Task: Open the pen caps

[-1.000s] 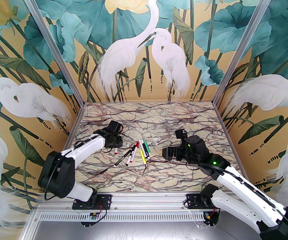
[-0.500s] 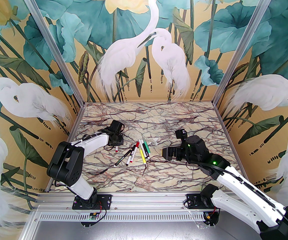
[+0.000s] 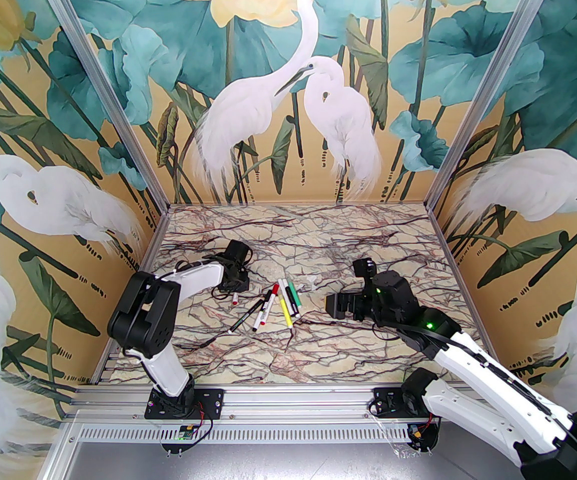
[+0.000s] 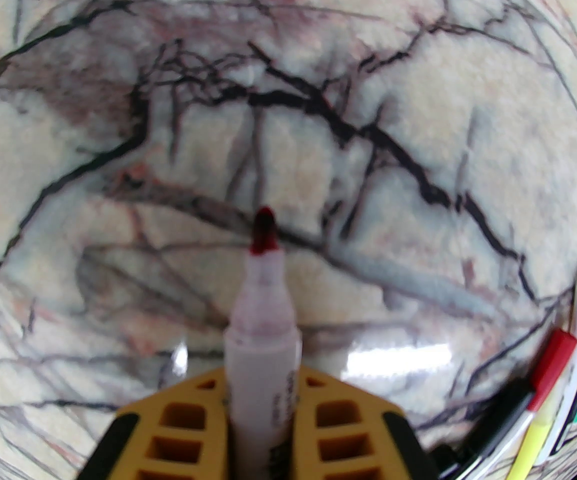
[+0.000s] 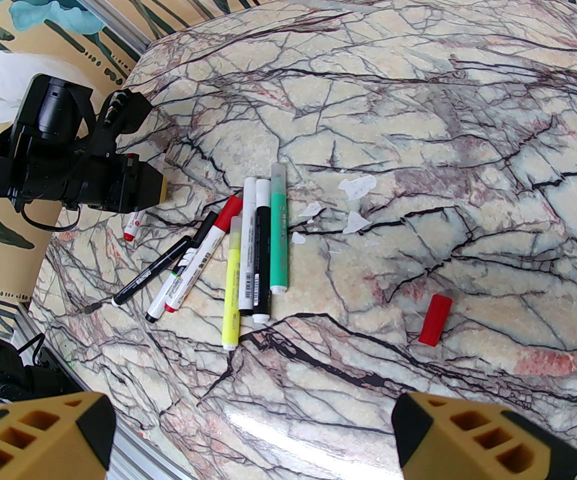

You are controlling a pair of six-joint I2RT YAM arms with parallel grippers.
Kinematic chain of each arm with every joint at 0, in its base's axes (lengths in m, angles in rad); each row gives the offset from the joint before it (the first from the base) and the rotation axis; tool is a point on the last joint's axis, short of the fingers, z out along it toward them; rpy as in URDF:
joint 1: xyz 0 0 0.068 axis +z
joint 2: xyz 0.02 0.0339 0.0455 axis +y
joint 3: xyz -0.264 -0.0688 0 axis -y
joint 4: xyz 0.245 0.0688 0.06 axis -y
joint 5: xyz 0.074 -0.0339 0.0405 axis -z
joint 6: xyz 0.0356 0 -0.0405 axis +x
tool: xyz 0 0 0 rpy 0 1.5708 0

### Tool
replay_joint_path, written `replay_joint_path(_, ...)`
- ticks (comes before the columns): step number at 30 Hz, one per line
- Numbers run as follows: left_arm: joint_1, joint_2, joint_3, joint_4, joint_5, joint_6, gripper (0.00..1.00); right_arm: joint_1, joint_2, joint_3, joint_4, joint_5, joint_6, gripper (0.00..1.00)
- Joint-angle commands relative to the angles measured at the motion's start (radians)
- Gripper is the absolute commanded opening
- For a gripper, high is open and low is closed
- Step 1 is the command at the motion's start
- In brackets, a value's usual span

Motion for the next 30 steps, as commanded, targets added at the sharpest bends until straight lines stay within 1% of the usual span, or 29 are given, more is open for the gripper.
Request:
replay_joint_path(1,0.013,0.028,0.045,-0.046,-0.02,-0.003,0.1,0.006,-0.002,0.017,-0.011,0.025,0.02,0.99)
replay_joint_path(6,0.014,0.063,0.068,-0.067,-0.004,0.002,0.12,0.005,-0.007,0.017,-0.017,0.037,0.023,0.99)
replay_joint_path(15,0.015,0.098,0.088,-0.088,0.011,-0.001,0.24,0.007,-0.016,0.022,-0.03,0.05,0.023,0.99)
replay_joint_path(18,0.015,0.107,0.091,-0.091,0.014,-0.004,0.26,0.006,-0.021,0.021,-0.035,0.052,0.023,0.99)
replay_joint_path(26,0.015,0.111,0.09,-0.095,0.017,-0.006,0.27,0.006,-0.025,0.019,-0.036,0.053,0.025,1.0)
replay_joint_path(30,0.016,0.111,0.091,-0.096,0.018,-0.004,0.32,0.006,-0.025,0.02,-0.035,0.053,0.025,0.99)
